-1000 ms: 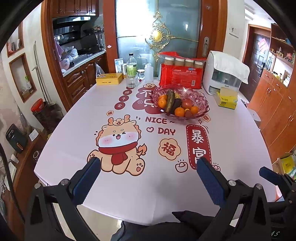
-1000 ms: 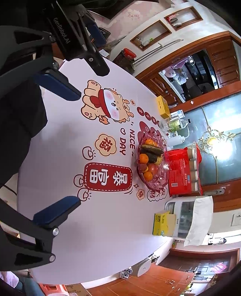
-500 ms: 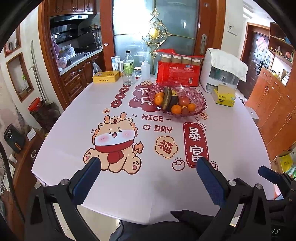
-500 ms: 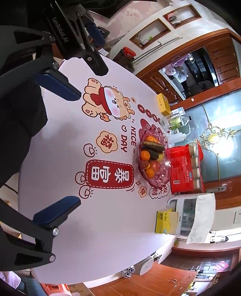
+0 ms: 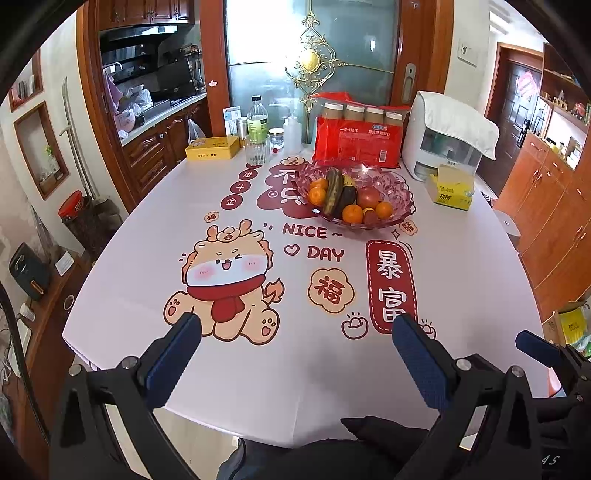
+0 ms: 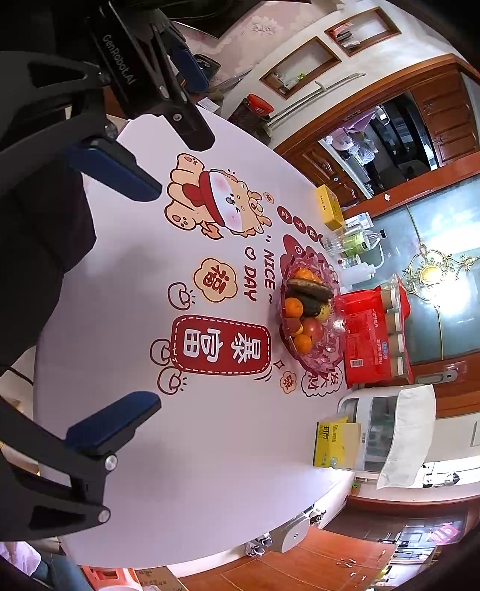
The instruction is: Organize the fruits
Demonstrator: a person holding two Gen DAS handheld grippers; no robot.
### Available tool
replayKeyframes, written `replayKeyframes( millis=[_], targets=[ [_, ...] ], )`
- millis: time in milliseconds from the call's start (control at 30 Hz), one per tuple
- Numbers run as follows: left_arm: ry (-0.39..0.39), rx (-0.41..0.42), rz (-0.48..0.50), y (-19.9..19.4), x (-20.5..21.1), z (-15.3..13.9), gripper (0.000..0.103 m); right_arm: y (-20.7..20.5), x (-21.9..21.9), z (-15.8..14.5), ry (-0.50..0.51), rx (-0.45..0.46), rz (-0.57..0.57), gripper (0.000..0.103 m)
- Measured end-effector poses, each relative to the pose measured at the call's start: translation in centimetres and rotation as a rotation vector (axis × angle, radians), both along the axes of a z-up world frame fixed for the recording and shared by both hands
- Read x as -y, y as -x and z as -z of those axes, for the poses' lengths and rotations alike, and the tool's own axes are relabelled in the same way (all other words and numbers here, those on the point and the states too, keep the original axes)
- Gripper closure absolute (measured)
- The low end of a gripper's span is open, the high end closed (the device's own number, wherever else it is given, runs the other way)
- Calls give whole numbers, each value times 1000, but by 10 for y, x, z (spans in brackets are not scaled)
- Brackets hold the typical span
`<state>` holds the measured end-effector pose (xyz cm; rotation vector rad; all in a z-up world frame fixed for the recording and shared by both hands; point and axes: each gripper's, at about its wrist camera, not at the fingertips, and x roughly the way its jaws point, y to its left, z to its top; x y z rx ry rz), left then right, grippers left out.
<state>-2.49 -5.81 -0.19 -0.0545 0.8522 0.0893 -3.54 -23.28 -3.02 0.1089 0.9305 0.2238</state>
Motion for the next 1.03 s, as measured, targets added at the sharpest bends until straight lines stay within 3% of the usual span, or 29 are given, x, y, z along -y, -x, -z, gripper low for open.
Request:
replayKeyframes(
  millis=[1033],
  targets=[
    [5, -32, -3, -11, 1, 9, 0, -16, 3, 8, 6, -41, -3, 0]
  ],
)
